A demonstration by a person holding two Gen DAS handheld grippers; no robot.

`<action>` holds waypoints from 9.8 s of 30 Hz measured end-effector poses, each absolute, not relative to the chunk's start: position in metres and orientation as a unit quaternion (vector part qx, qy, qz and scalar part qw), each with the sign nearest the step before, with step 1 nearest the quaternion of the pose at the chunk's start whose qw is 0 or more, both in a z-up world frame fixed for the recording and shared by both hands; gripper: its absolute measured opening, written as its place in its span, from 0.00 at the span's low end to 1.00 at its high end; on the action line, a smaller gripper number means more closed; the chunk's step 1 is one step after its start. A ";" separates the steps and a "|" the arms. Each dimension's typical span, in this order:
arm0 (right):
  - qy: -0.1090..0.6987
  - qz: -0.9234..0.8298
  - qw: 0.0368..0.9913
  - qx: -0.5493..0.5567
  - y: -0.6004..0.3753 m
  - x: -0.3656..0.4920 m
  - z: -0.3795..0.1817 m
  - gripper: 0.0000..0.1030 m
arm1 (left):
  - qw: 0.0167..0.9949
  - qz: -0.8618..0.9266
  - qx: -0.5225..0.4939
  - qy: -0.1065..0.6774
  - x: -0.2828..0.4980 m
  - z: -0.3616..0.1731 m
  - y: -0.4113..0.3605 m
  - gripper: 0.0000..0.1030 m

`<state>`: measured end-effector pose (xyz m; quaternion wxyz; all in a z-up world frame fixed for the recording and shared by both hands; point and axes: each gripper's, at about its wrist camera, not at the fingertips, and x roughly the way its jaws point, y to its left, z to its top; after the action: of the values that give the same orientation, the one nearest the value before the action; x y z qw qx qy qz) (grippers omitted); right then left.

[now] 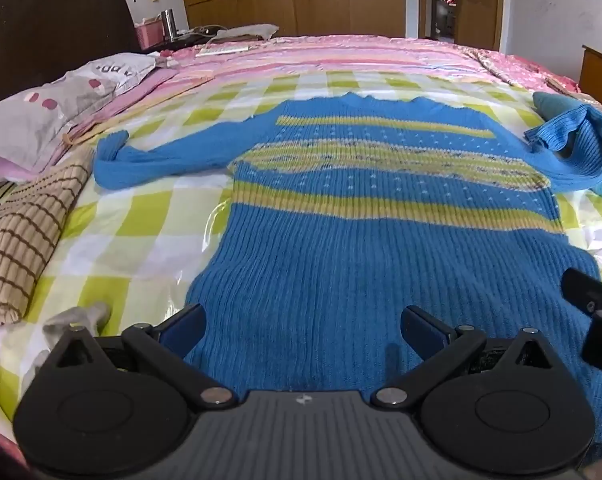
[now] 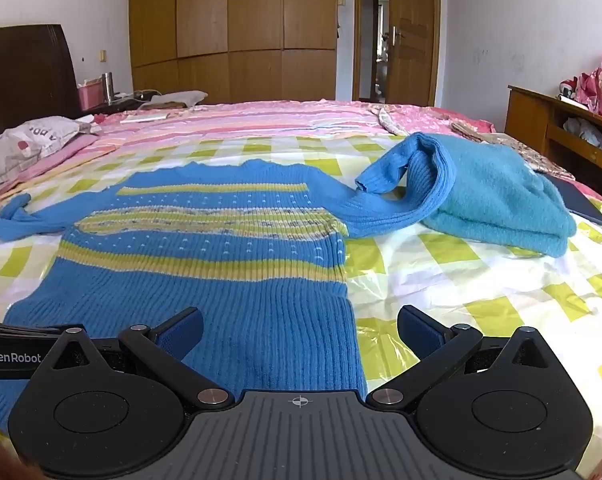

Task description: Fold small clothes

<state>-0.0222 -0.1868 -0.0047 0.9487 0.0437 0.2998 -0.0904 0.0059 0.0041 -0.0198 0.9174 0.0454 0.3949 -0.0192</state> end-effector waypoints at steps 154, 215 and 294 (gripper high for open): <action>0.406 -0.048 0.912 0.027 -0.259 0.205 -0.035 0.31 | 0.946 -0.079 0.024 0.315 0.124 -0.009 0.060 1.00; 0.359 0.230 0.902 -0.067 -0.040 0.261 0.022 0.21 | 0.959 0.030 -0.073 0.271 0.133 0.004 0.195 1.00; 0.369 0.033 0.895 0.249 -0.240 0.157 -0.033 0.20 | 0.958 -0.066 0.028 0.279 0.115 -0.018 0.120 0.92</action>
<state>0.1569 -0.2397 -0.0325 0.8949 0.2489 0.3688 0.0329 0.1151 0.1205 -0.0175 0.9576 0.0284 0.2788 -0.0661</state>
